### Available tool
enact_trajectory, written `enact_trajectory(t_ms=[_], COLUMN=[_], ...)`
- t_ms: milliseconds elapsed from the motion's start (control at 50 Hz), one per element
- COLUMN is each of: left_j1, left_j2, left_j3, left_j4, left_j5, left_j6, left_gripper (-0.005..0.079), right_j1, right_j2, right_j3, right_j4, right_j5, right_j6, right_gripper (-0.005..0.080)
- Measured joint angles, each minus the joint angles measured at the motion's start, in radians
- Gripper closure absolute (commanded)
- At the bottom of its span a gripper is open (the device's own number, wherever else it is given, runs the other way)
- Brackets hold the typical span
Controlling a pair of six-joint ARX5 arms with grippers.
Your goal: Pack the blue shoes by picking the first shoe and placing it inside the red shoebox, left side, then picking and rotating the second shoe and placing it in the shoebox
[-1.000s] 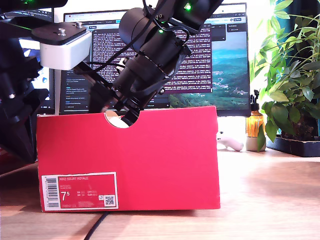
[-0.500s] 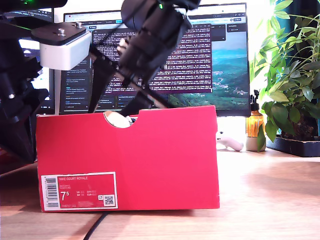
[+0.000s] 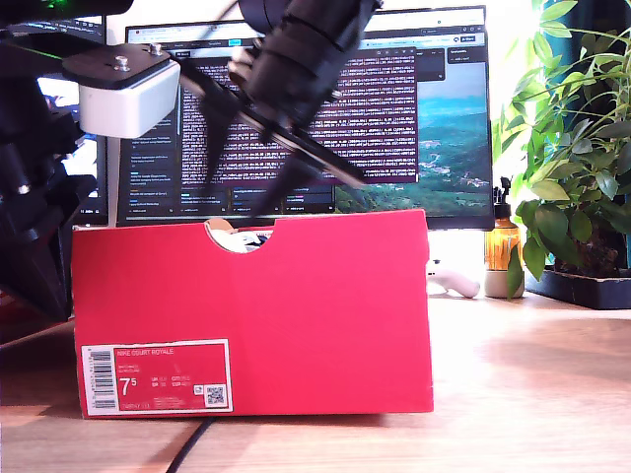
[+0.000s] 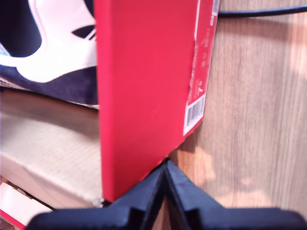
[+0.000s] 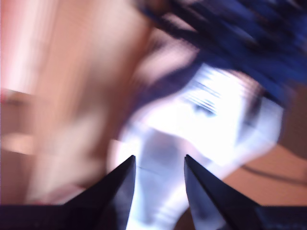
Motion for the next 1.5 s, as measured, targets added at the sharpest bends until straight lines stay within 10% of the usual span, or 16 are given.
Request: enact_trajectory(t_ms=[1000, 1180, 1500], left_j1=[0.000, 0.000, 0.000], left_j2=[0.000, 0.000, 0.000], left_j3=[0.000, 0.000, 0.000], left_j4=[0.000, 0.000, 0.000], left_j5=[-0.009, -0.015, -0.016], left_j6=[0.000, 0.000, 0.000], left_gripper=[0.0761, 0.0761, 0.0761], right_j1=[-0.015, -0.004, -0.004], right_j2=[0.108, 0.116, 0.116], right_j3=[0.000, 0.000, 0.000], right_j4=[-0.030, -0.002, 0.002], right_j5=[0.060, 0.065, 0.065], right_j6=[-0.025, -0.025, -0.025], right_gripper=[0.0464, 0.0769, 0.0763])
